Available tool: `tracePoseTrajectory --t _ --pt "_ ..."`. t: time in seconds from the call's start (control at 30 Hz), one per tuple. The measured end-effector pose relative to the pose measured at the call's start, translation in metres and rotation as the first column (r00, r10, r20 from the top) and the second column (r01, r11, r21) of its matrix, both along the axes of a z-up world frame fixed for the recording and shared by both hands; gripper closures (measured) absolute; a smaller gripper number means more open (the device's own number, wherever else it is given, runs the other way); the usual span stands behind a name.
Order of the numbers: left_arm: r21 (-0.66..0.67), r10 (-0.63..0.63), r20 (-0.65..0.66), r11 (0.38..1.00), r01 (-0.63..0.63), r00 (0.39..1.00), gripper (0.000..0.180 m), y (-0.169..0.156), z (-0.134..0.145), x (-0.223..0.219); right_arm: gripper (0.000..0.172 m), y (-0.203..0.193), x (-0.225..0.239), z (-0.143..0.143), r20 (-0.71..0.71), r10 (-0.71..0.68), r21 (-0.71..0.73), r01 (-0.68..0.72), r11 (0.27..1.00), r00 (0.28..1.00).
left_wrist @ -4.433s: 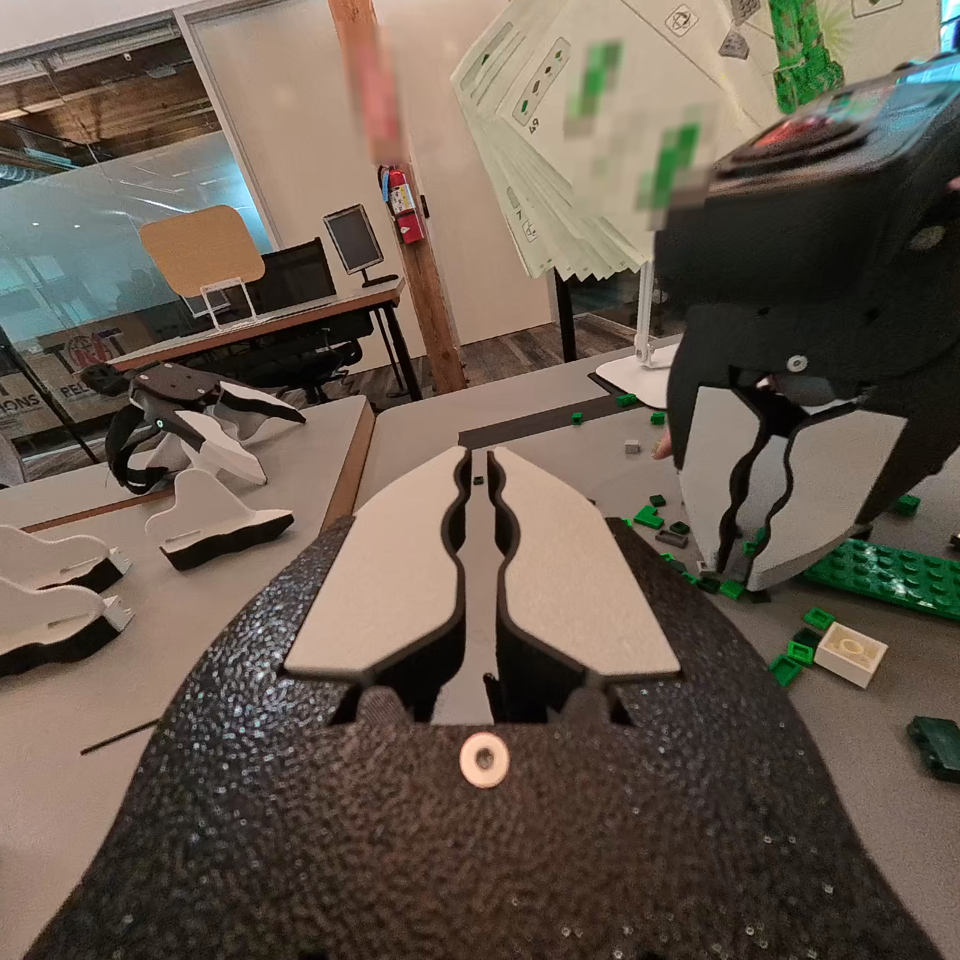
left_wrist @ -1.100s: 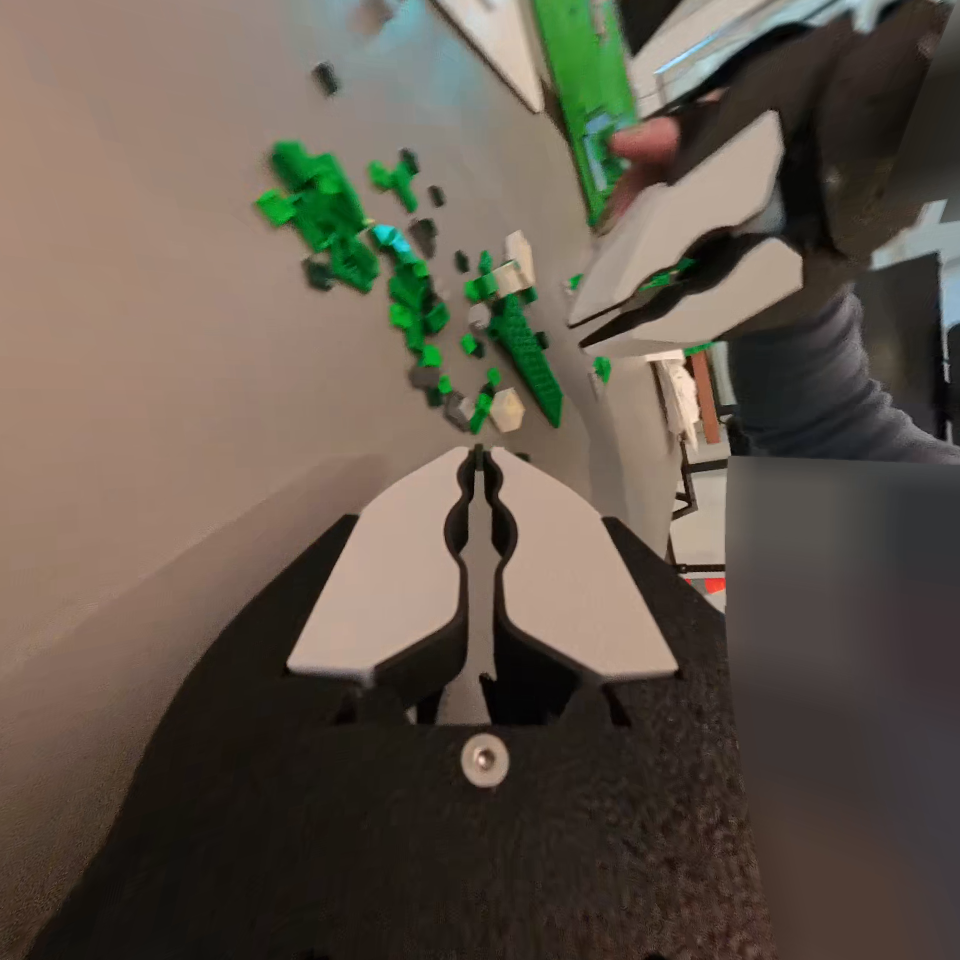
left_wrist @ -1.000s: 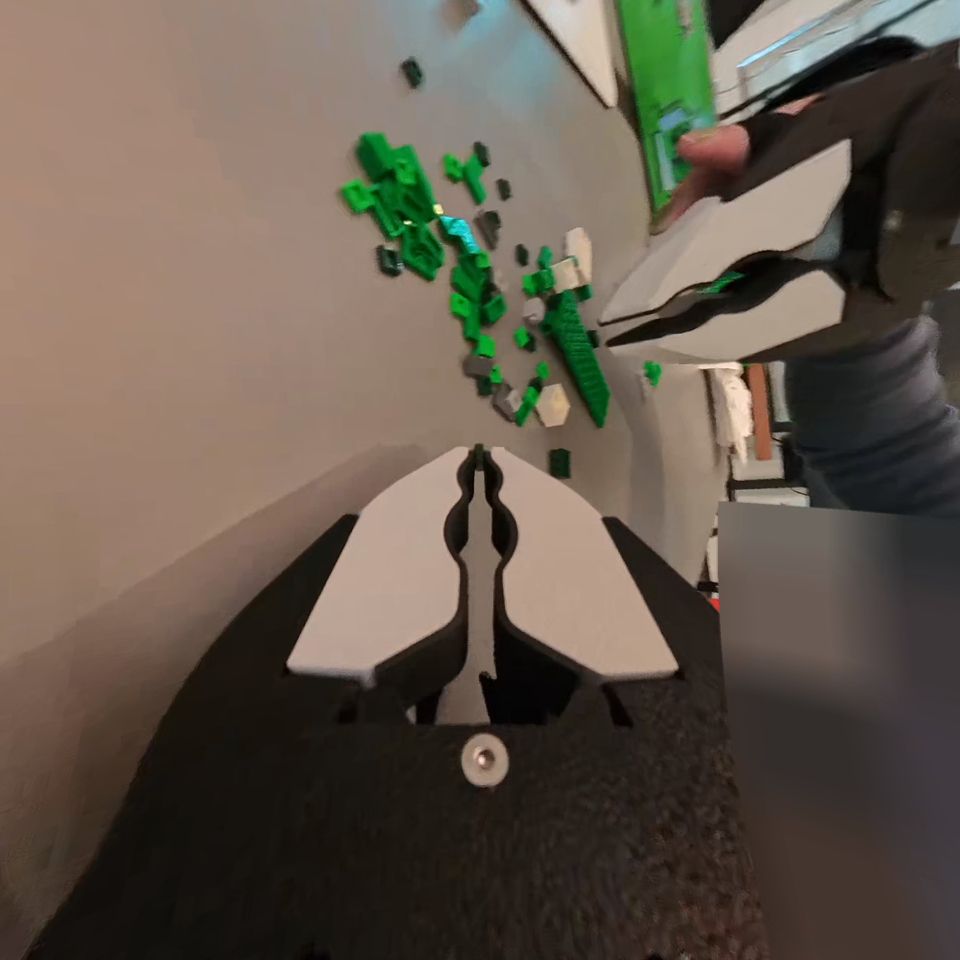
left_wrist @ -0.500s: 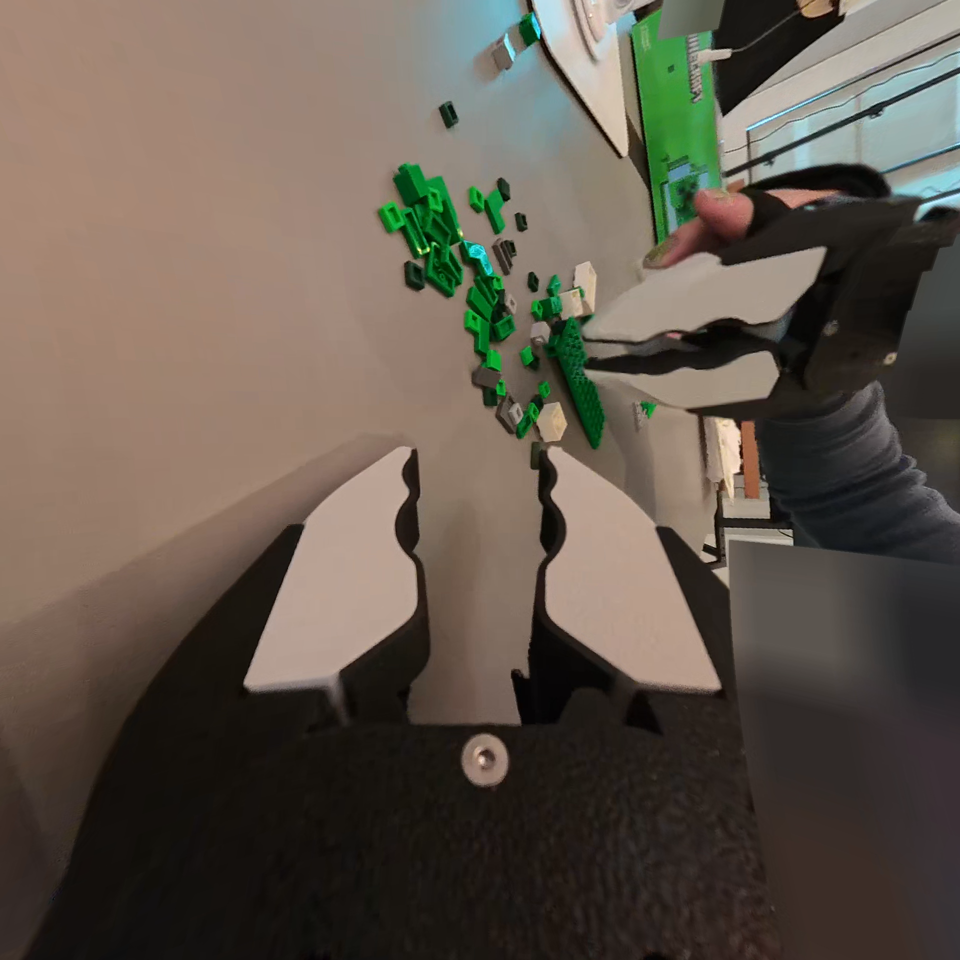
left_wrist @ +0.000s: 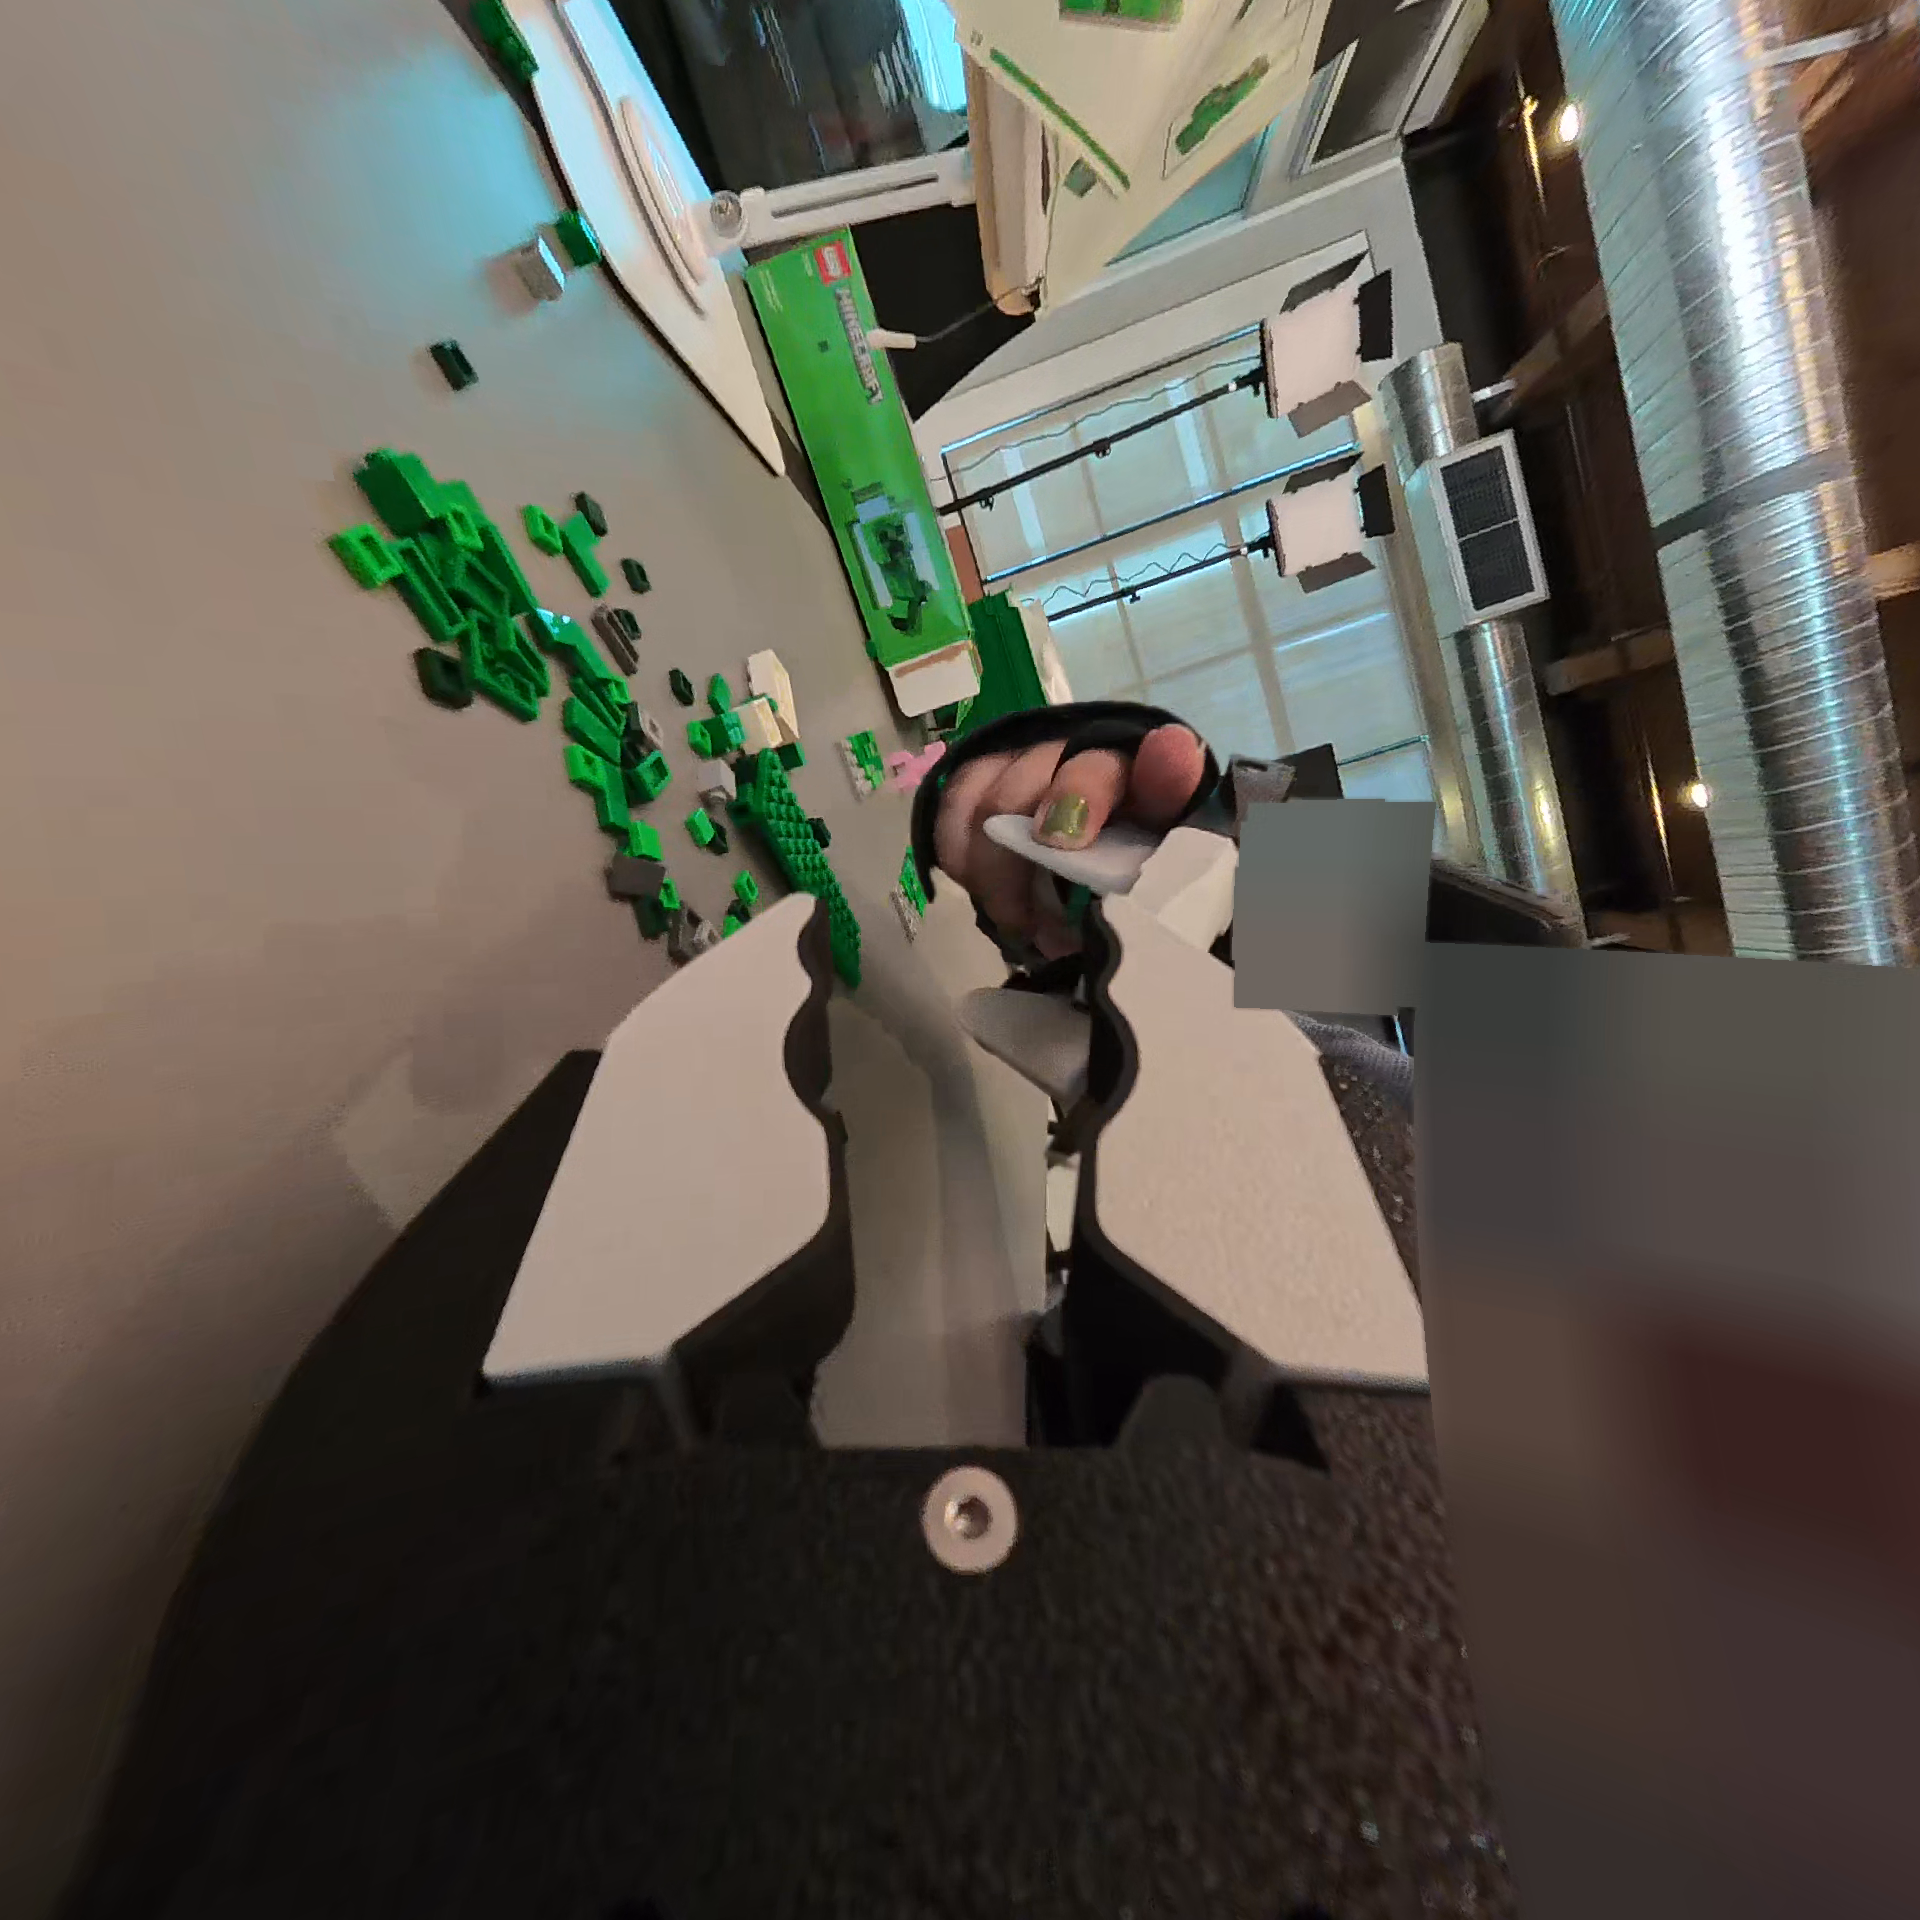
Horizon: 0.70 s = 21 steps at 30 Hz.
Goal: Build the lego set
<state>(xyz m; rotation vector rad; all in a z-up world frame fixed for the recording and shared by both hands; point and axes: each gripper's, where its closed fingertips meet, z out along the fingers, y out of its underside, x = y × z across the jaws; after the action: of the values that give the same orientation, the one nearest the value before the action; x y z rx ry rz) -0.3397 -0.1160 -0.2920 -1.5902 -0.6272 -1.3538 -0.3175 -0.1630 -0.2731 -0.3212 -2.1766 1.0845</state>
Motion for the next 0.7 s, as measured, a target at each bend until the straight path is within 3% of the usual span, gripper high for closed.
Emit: tracePoseTrajectory --t 0.3,0.43,0.5,0.57,0.7 --pt "0.003 -0.036 0.037 0.999 0.036 0.999 0.133 -0.001 -0.003 0.005 0.141 0.011 -0.007 -0.003 0.022 -0.084 -0.085 0.086 0.993 0.996" --pt "0.046 0.002 0.002 0.999 -0.002 1.0 0.133 0.0 0.004 -0.002 0.147 0.032 -0.01 -0.014 0.069 -0.136 0.044 0.133 0.99 0.988" --pt "0.088 0.07 -0.101 0.994 -0.061 0.992 0.133 -0.003 0.013 -0.012 0.153 0.054 -0.01 -0.026 0.172 -0.175 0.122 0.155 0.98 0.969" --pt "0.127 0.196 -0.279 0.978 -0.167 0.94 0.131 0.002 0.02 -0.026 0.158 0.072 -0.006 -0.039 0.3 -0.184 0.209 0.123 0.97 0.936" --pt "0.268 0.453 -0.581 0.891 -0.367 0.676 0.132 0.012 0.033 -0.049 0.167 0.099 0.004 -0.059 0.441 -0.191 0.382 0.009 0.924 0.877"
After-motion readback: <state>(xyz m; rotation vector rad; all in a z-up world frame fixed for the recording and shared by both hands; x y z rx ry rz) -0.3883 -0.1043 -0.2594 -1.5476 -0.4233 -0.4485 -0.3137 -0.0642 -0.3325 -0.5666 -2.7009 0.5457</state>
